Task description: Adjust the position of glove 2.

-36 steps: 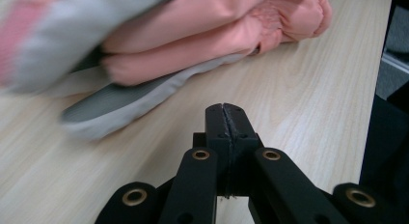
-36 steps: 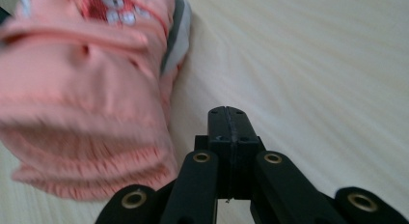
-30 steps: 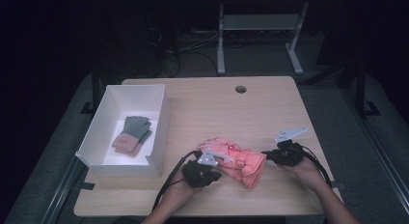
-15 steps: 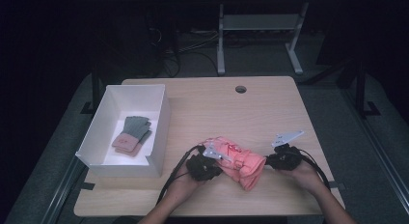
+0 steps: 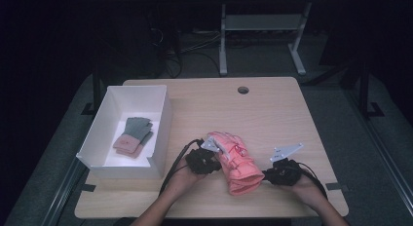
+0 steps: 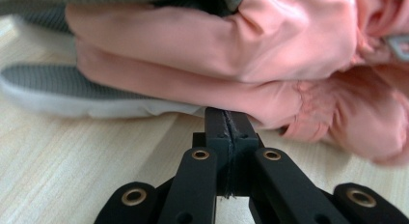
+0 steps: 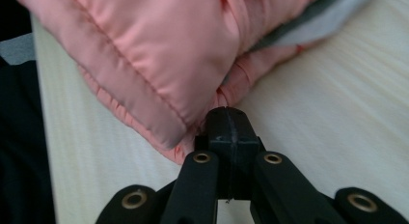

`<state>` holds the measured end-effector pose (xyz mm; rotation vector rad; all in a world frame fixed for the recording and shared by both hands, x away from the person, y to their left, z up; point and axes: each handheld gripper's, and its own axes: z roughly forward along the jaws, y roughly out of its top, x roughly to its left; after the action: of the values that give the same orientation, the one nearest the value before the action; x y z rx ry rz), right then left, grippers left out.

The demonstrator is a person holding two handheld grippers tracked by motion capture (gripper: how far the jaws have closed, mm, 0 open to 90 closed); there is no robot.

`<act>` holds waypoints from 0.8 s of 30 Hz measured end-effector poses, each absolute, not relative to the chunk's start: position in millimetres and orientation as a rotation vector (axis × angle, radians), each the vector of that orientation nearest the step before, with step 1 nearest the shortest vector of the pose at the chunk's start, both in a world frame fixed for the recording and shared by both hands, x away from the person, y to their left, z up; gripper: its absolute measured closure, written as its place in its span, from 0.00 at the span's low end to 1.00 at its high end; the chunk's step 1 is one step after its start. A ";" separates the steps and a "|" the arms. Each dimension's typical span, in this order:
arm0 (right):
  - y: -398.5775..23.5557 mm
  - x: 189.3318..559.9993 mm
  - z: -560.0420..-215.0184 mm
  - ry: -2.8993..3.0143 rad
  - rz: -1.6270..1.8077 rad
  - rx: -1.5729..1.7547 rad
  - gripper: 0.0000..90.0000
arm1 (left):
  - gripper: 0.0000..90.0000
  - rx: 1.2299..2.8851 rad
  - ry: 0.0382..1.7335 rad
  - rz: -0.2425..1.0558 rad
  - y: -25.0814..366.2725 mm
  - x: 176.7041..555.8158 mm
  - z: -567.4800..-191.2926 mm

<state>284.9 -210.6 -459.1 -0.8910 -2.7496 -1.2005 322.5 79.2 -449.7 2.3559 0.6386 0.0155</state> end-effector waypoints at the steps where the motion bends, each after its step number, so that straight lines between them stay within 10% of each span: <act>1: -207.9 282.6 -458.7 -2.752 -1.201 -0.878 1.00 | 0.99 2.347 0.643 0.018 79.0 323.2 -450.6; 24: -141.1 261.7 -457.5 -2.745 -1.202 -0.589 1.00 | 1.00 2.319 0.631 -0.029 85.0 345.2 -452.1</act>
<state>261.7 -141.1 -457.5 -0.5893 -2.7448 -1.2024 345.2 85.0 -452.1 2.3190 0.6306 -0.0287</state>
